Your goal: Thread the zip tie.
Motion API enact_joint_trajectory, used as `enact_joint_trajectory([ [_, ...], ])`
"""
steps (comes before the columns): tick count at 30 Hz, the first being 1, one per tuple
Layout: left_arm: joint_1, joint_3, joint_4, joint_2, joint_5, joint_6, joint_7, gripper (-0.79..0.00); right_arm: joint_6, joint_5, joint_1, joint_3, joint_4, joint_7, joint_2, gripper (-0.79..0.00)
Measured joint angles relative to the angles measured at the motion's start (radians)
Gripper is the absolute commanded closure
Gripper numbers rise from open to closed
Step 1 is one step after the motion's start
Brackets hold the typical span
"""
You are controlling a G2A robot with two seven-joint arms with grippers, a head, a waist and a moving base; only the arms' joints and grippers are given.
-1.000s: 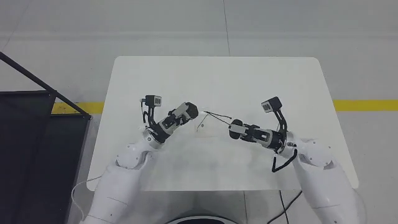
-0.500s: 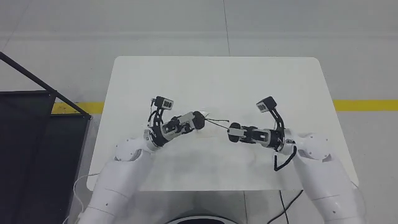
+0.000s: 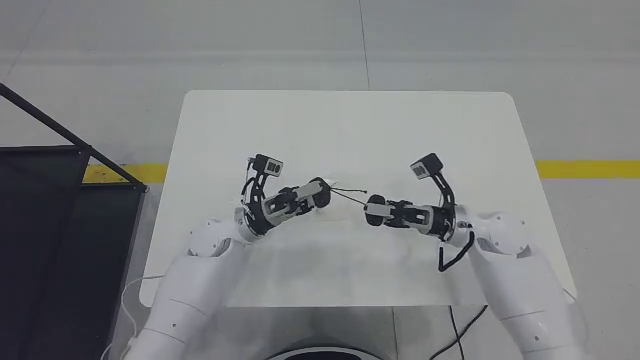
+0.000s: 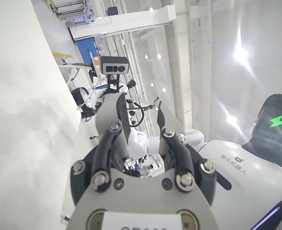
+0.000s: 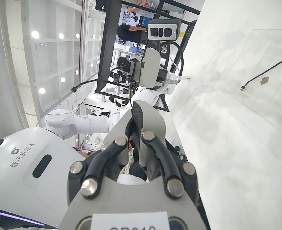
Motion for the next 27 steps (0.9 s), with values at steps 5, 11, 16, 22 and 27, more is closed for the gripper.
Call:
enact_joint_trajectory([
  [5, -0.002, 0.004, 0.002, 0.001, -0.010, -0.004, -0.002, -0.280, 0.000, -0.001, 0.003, -0.006, 0.001, -0.003, 0.002, 0.000],
  [11, -0.004, 0.008, 0.006, 0.003, -0.017, -0.007, -0.003, -0.108, 0.000, -0.003, 0.005, -0.012, 0.002, -0.008, 0.005, 0.000],
  [16, -0.004, 0.011, 0.007, 0.004, -0.015, -0.011, 0.003, 0.000, -0.002, -0.009, 0.006, -0.018, 0.001, -0.016, 0.008, 0.000],
  [22, -0.006, 0.016, 0.012, 0.005, -0.013, -0.018, 0.008, 0.000, -0.011, -0.005, 0.004, -0.020, -0.003, -0.025, 0.011, 0.000],
  [27, -0.009, 0.019, 0.019, 0.006, -0.010, -0.029, 0.018, 0.000, -0.055, 0.069, -0.016, 0.000, -0.011, -0.039, 0.012, 0.000],
])
